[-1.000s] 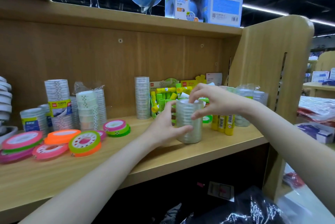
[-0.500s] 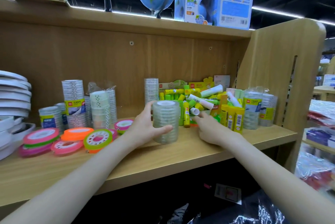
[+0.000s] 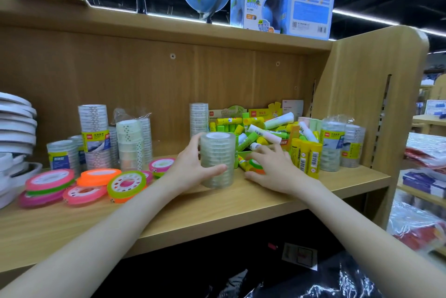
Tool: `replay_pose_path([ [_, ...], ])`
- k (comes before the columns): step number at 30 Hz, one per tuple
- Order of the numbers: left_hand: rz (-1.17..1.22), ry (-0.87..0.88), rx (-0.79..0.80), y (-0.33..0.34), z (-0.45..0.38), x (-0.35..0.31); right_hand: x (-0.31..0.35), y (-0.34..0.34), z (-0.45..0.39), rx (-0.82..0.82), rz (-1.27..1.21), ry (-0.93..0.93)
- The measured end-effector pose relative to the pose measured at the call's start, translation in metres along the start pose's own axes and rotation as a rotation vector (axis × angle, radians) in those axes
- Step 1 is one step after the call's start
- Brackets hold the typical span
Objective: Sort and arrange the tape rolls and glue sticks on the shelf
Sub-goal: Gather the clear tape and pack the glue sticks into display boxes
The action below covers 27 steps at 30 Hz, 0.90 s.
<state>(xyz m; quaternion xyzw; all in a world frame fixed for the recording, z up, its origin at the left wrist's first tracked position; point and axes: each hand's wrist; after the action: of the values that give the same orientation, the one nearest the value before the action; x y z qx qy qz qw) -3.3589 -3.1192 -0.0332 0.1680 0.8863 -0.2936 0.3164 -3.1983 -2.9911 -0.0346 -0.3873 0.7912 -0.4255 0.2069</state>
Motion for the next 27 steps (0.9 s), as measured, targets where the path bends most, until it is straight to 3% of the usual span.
replay_pose_path([
  [5,-0.017,-0.011,-0.008,-0.007,0.0,0.006,0.006,-0.003,-0.004,-0.132,-0.007,-0.014],
  [13,-0.024,-0.005,0.002,-0.011,-0.001,0.01,0.003,-0.007,-0.031,0.066,-0.013,0.025],
  [27,-0.015,0.008,-0.001,-0.007,0.0,0.007,0.001,-0.001,-0.031,0.046,-0.169,0.047],
])
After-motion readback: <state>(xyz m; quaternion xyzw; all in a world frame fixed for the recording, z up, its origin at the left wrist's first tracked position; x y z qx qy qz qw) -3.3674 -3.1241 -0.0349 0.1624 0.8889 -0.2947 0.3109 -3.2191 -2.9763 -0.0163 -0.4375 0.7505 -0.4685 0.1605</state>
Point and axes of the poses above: each hand's wrist, its own z-axis away from the middle knuckle, its own y-axis out of the palm, x = y × z, and after that the axes turned 15 degrees about -x, right-handed
